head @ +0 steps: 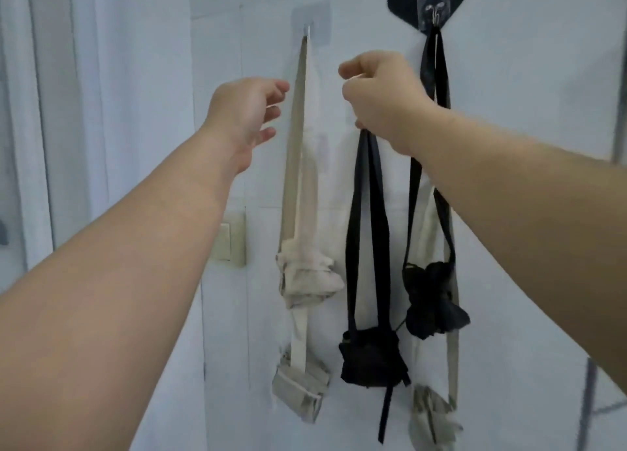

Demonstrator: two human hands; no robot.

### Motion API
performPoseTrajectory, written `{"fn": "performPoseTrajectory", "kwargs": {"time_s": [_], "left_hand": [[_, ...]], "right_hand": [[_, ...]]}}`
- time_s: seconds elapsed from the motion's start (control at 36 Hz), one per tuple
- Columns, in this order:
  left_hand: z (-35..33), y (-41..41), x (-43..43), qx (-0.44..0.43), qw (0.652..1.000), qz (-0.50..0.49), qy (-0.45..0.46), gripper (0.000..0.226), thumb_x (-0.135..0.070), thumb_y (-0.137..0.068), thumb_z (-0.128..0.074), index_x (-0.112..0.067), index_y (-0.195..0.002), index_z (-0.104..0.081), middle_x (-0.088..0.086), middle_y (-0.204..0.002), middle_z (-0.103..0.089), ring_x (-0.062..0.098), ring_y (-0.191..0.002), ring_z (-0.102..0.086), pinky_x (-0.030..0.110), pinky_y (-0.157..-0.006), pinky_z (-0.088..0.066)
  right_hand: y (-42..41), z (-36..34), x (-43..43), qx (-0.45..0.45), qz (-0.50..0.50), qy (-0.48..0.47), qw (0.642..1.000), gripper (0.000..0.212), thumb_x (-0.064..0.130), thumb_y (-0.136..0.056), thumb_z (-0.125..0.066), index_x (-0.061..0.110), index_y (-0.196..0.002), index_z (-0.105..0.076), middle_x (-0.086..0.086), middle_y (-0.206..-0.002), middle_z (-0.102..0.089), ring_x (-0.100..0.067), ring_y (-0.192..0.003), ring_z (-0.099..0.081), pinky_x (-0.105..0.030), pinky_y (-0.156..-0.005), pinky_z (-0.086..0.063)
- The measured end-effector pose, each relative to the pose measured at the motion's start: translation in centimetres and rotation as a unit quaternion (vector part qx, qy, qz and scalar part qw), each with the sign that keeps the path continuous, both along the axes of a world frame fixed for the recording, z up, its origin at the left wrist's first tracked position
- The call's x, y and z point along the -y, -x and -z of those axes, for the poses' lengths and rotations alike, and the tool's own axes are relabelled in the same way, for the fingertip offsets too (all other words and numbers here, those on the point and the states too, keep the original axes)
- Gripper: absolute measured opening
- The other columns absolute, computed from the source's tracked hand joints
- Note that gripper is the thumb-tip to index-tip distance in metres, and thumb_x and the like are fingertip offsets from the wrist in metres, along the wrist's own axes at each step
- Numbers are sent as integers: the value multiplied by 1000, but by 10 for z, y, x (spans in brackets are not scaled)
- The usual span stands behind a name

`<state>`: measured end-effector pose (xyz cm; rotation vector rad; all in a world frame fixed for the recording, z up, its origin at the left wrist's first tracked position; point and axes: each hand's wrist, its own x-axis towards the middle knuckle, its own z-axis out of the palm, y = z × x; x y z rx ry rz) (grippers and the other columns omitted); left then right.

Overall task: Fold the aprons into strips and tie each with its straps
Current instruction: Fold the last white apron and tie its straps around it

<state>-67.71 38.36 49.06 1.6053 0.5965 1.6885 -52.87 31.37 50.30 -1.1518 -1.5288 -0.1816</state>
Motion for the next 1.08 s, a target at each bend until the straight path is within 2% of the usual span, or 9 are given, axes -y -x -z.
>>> {"fn": "performPoseTrajectory", "kwargs": {"time_s": [0.17,0.22,0.33,0.5,0.64,0.75,0.86,1.0,1.08], "left_hand": [[36,-24,52,-2,1000,21,-22,30,-12,-88,-54,-21,-117,-54,-2,-95,-60,11,-74,-56,23,-65,-46],[49,-37,70,-20,999,30,-24,25,-14,-88,-55,-21,-112,-59,-3,-97,-62,9,-75,-58,22,-65,-47],[73,-72,110,-58,996,69,-28,15,-12,-86,-57,-22,-93,-66,-7,-80,-62,6,-68,-57,18,-61,-44],[117,-154,189,-86,987,135,13,15,-17,-87,-56,-26,-93,-66,-12,-82,-66,4,-71,-60,19,-64,-46],[174,-241,281,-119,967,214,64,13,-15,-86,-59,-26,-85,-66,-11,-80,-65,4,-66,-59,18,-62,-44],[237,-316,372,-155,936,299,104,16,-14,-89,-55,-25,-82,-65,-9,-80,-65,4,-66,-57,19,-62,-42],[292,-372,452,-171,903,358,164,18,-14,-90,-54,-25,-84,-66,-8,-81,-65,8,-71,-57,21,-64,-43],[361,-419,533,-223,854,412,227,21,-10,-92,-52,-24,-81,-64,-9,-77,-62,6,-68,-53,21,-60,-40],[386,-447,562,-267,834,426,225,19,-10,-91,-55,-26,-84,-64,-8,-81,-63,6,-71,-54,20,-62,-41]], "right_hand": [[-39,51,38,-50,0,0,999,21,8,-87,-50,24,-97,-60,11,-84,-56,-4,-71,-53,-24,-72,-53],[-52,66,55,-78,-12,2,997,21,7,-86,-50,25,-89,-59,8,-80,-58,-5,-67,-53,-22,-65,-49],[-78,97,95,-112,2,24,993,21,7,-88,-49,24,-87,-60,6,-78,-58,-5,-63,-52,-20,-60,-48],[-138,154,189,-176,65,67,980,22,9,-85,-51,29,-78,-58,6,-74,-59,-7,-58,-51,-25,-58,-46],[-203,218,303,-195,151,132,960,17,11,-86,-53,26,-87,-61,9,-74,-59,-6,-60,-50,-23,-59,-45],[-258,272,408,-204,228,201,931,15,12,-88,-52,22,-91,-63,3,-78,-60,-9,-59,-50,-25,-59,-45],[-303,320,495,-223,296,231,900,22,12,-87,-53,17,-102,-68,6,-84,-62,-8,-72,-53,-28,-76,-47],[-344,395,588,-287,366,276,841,21,12,-87,-55,13,-102,-69,9,-73,-60,-3,-58,-47,-22,-62,-41],[-372,417,633,-326,402,282,808,23,12,-88,-52,16,-105,-68,4,-82,-62,-8,-60,-49,-22,-59,-41]]}}
